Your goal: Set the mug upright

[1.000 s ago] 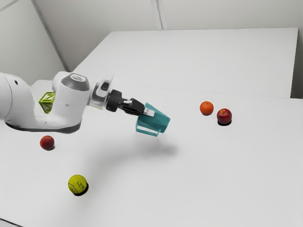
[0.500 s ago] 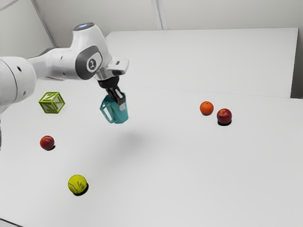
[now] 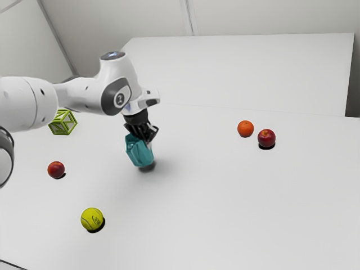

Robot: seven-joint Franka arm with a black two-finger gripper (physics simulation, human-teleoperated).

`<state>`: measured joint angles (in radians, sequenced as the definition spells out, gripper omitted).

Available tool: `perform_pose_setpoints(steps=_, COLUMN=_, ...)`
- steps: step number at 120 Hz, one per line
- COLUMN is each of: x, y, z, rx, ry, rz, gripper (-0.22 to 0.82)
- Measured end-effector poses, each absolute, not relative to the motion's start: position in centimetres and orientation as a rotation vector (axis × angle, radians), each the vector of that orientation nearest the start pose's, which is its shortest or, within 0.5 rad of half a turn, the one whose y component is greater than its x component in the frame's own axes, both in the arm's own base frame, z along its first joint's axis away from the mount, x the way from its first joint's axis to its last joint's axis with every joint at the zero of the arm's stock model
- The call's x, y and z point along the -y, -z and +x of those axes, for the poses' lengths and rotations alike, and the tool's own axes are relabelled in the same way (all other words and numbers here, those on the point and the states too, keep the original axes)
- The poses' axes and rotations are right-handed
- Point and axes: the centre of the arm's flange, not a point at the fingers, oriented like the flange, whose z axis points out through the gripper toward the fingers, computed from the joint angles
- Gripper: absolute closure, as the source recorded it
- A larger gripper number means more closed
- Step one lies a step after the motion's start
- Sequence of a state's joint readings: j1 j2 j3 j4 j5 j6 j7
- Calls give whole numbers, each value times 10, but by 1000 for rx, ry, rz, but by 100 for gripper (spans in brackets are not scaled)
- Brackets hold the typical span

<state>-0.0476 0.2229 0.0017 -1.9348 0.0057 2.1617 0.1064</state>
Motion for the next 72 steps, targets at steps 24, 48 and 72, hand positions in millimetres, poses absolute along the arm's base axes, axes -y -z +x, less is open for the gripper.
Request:
perform_pose_setpoints(steps=24, x=28, y=-363, z=601, rx=-95, ry=-4, rz=-3143, gripper=63)
perform_pose_setpoints(steps=48, x=28, y=-362, z=601, rx=3, ry=-2, rz=-3150, gripper=27)
perform_pose_setpoints(steps=72, x=44, y=-426, z=593, rx=23, ry=101, rz=-3156, gripper=10)
